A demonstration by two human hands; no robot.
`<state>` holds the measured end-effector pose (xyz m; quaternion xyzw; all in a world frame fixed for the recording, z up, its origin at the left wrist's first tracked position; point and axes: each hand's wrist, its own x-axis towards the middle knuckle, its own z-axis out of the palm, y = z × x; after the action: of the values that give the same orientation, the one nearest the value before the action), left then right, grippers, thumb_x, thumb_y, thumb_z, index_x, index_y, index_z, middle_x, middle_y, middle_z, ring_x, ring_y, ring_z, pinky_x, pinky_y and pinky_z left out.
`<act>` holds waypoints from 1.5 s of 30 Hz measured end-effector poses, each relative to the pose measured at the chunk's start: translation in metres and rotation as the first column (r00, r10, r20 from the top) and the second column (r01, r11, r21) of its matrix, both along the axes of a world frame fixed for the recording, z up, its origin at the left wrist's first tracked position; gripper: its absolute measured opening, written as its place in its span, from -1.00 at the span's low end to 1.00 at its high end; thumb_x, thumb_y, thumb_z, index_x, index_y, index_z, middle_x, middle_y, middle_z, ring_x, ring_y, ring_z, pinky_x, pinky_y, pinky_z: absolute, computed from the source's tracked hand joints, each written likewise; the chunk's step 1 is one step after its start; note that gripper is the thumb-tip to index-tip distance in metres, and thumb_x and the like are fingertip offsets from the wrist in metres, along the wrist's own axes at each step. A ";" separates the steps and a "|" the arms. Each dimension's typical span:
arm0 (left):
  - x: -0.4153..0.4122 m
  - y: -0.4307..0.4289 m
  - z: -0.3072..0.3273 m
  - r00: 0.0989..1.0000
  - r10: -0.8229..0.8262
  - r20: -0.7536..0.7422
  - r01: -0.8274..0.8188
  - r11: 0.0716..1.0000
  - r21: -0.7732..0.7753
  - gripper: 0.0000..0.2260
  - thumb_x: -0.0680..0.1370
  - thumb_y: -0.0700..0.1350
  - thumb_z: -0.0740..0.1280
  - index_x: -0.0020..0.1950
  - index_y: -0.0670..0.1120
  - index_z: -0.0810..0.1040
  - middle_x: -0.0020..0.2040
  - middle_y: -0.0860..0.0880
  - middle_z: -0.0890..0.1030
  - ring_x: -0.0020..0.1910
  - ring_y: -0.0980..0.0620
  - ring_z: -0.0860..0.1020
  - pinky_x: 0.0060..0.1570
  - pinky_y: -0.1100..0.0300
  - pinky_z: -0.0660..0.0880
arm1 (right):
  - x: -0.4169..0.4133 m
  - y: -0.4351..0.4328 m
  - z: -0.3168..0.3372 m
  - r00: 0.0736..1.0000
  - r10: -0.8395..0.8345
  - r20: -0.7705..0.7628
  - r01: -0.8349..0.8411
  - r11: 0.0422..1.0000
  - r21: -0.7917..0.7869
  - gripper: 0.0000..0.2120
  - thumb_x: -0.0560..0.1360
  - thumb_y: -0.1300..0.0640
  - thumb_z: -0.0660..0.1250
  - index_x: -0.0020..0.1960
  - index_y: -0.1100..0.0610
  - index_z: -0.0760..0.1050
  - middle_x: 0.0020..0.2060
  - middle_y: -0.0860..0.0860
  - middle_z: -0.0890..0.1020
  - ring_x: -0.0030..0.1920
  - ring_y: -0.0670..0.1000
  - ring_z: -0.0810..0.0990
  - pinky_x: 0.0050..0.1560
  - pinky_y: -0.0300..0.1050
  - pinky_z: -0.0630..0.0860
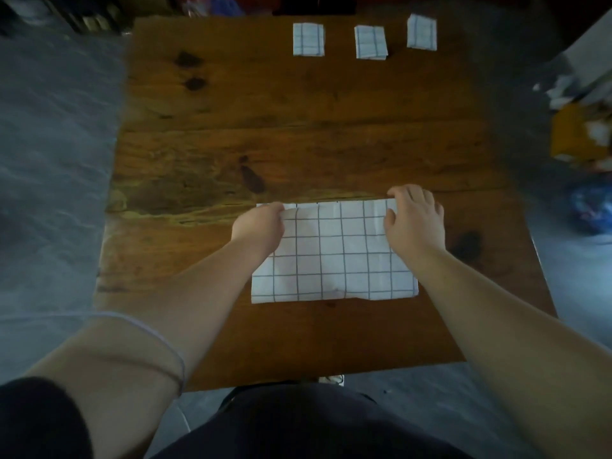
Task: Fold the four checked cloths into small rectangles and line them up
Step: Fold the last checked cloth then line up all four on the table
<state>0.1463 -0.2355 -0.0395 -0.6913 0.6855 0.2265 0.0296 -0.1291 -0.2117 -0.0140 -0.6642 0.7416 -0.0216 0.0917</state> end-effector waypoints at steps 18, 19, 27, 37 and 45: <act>-0.026 0.159 -0.012 0.923 -0.319 -0.214 0.308 0.948 -0.083 -0.53 0.64 -0.13 0.23 0.56 0.02 0.30 0.58 0.05 0.26 0.62 0.03 0.06 0.59 0.05 0.01 | 0.026 0.179 -0.040 0.943 0.240 0.229 -0.293 0.926 0.236 -0.56 0.63 0.08 0.17 0.50 -0.02 0.36 0.43 -0.11 0.40 0.47 -0.07 0.31 0.55 -0.02 0.21; -0.027 0.166 -0.018 0.920 -0.333 -0.206 0.327 0.943 -0.062 -0.53 0.64 -0.13 0.21 0.57 0.02 0.28 0.59 0.05 0.25 0.62 0.03 0.04 0.61 0.01 0.03 | 0.022 0.181 -0.044 0.950 0.224 0.217 -0.276 0.929 0.247 -0.53 0.64 0.07 0.15 0.55 -0.02 0.31 0.49 -0.09 0.36 0.53 -0.06 0.25 0.59 -0.02 0.14; -0.030 0.172 -0.046 0.932 -0.357 -0.067 0.360 0.932 0.037 -0.45 0.70 0.02 0.10 0.66 -0.01 0.01 0.68 -0.03 0.00 0.65 -0.05 -0.13 0.62 -0.03 -0.11 | 0.015 0.173 -0.061 0.939 0.331 0.090 -0.342 0.898 0.277 -0.43 0.68 -0.01 0.04 0.67 0.01 0.04 0.65 0.00 0.08 0.65 0.02 -0.05 0.63 0.04 -0.09; -0.020 0.190 -0.048 0.938 -0.340 -0.064 0.342 0.940 0.007 -0.47 0.71 0.01 0.08 0.67 0.03 0.03 0.67 -0.04 0.02 0.65 -0.07 -0.11 0.60 -0.05 -0.11 | 0.009 0.169 -0.069 0.942 0.310 0.127 -0.333 0.903 0.272 -0.49 0.69 -0.06 0.06 0.63 -0.01 0.17 0.63 0.00 0.17 0.64 0.03 0.04 0.64 0.11 -0.04; -0.024 0.158 -0.055 0.928 -0.317 -0.196 0.297 0.947 -0.127 -0.74 0.66 -0.08 0.23 0.32 -0.03 0.55 0.32 0.03 0.53 0.37 -0.01 0.37 0.40 -0.02 0.36 | 0.020 0.137 -0.069 0.922 0.312 0.231 -0.354 0.920 0.171 -0.79 0.66 0.07 0.22 0.24 0.00 0.54 0.21 -0.09 0.52 0.28 0.00 0.41 0.35 -0.03 0.34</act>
<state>0.1223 -0.0778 -0.0946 -0.5477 0.7943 0.2594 -0.0421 -0.1094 -0.0745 -0.0829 -0.7622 0.6024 0.0061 0.2369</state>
